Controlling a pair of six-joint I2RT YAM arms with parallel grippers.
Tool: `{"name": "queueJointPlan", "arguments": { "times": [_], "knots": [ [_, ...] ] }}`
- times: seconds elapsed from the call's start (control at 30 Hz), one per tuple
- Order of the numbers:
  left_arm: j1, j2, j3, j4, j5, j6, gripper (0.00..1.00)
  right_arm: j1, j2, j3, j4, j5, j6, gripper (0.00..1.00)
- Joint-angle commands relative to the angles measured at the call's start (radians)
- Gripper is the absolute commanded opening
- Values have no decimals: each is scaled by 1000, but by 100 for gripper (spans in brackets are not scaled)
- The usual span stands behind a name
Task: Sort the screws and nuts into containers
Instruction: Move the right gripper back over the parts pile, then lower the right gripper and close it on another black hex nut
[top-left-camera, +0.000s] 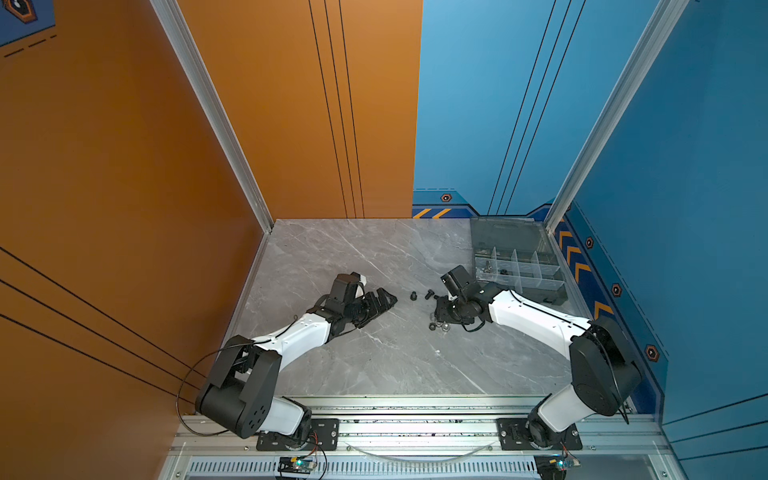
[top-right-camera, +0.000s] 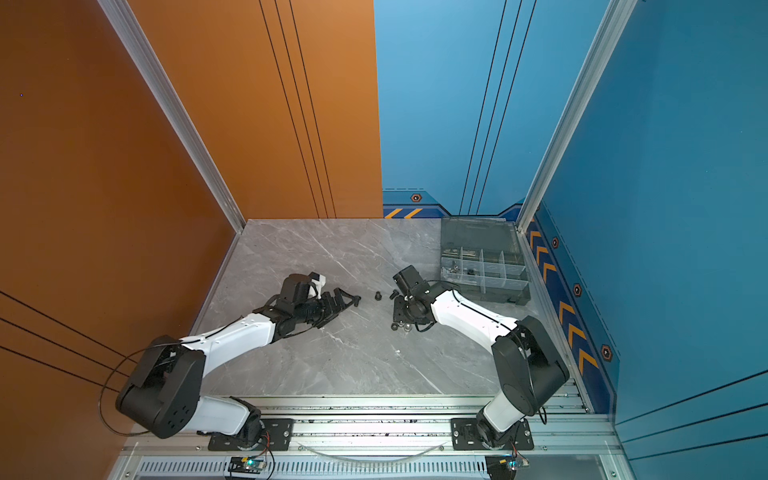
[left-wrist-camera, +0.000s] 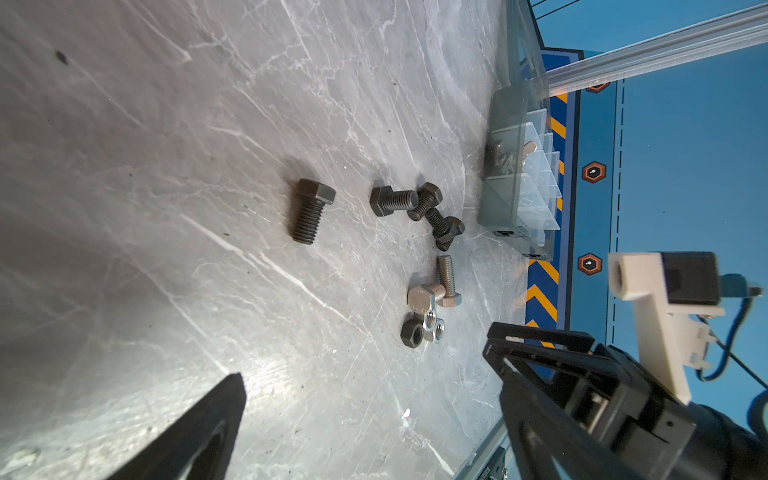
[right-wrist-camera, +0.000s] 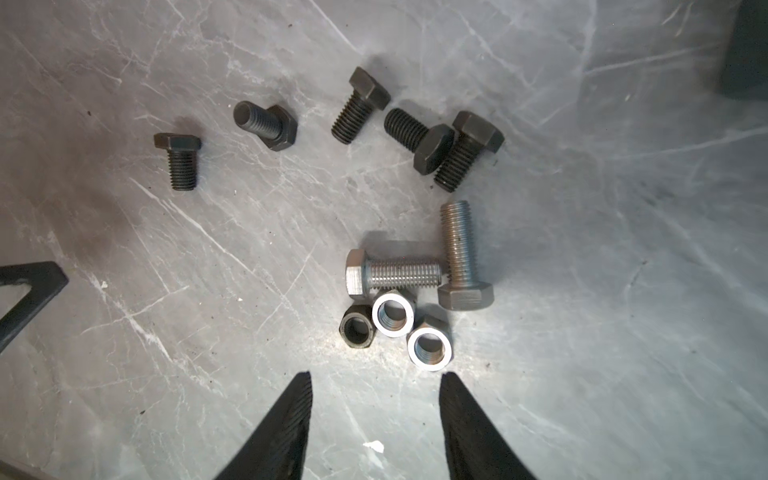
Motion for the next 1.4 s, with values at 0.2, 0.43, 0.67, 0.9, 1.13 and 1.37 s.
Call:
{"name": "queueJointPlan", "arguments": {
  "times": [0.2, 0.43, 0.67, 0.9, 1.13, 1.37],
  "knots": [
    [-9, -51, -23, -9, -18, -1, 98, 113, 102, 23, 30, 132, 224, 56],
    [-6, -46, -26, -1, -8, 5, 98, 154, 156, 54, 42, 176, 279, 56],
    [13, -26, -30, 18, 24, 6, 98, 168, 204, 74, 30, 187, 291, 56],
    [35, -8, -28, 32, 51, 13, 98, 171, 257, 112, 4, 199, 275, 55],
    [46, 1, -38, 50, 63, 11, 98, 180, 293, 136, -20, 217, 255, 52],
    [46, -6, -40, 45, 55, 10, 98, 181, 303, 140, -60, 251, 233, 49]
  ]
}}
